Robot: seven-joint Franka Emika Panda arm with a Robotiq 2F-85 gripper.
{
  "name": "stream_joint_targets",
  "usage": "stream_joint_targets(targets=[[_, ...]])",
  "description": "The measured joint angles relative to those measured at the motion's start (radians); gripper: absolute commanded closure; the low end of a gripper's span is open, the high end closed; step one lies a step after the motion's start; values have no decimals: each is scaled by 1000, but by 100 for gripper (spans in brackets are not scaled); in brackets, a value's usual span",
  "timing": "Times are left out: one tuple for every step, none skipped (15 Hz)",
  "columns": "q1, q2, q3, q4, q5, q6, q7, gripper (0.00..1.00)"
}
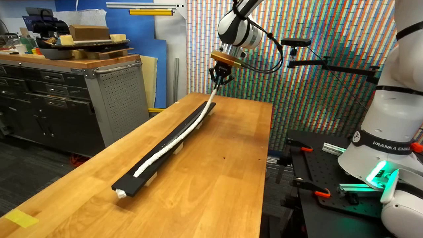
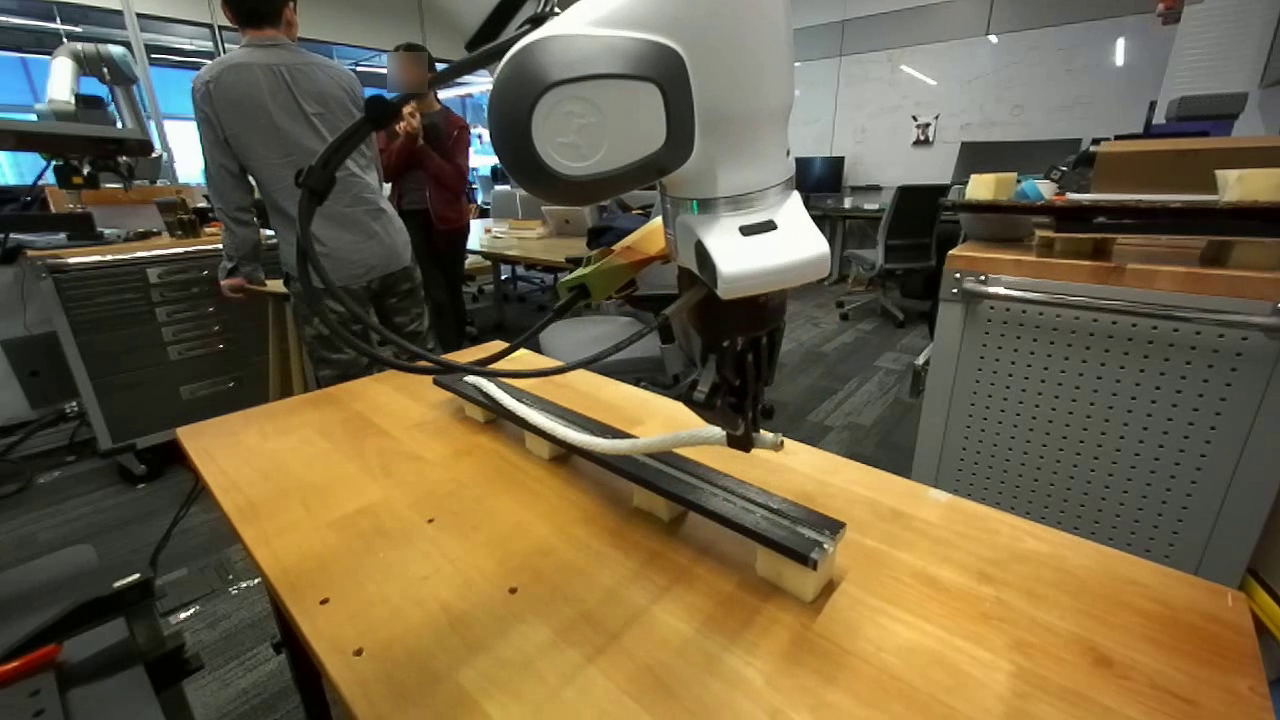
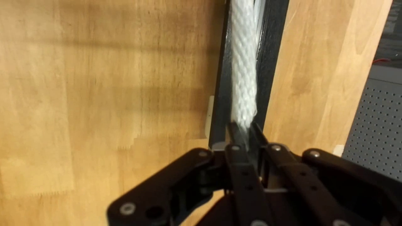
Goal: Put the white rope in the black groove
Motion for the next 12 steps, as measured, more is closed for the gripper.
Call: stream_joint_targets(targets=[[3,3,2,6,0,7,0,97],[6,8,3,15,0,9,0,97],[8,14,3,24,0,11,0,97],[10,20,3,34,0,15,0,97],[10,26,3,45,0,17,0,97],[10,32,3,54,0,21,0,97],[10,40,2,64,0,24,0,97],[9,48,1,73,0,25,0,97],[8,58,1,83,0,24,1,97],[7,70,1,93,0,24,1,97],[7,84,1,102,0,22,0,97],[7,100,1,111,-1,22,0,97]])
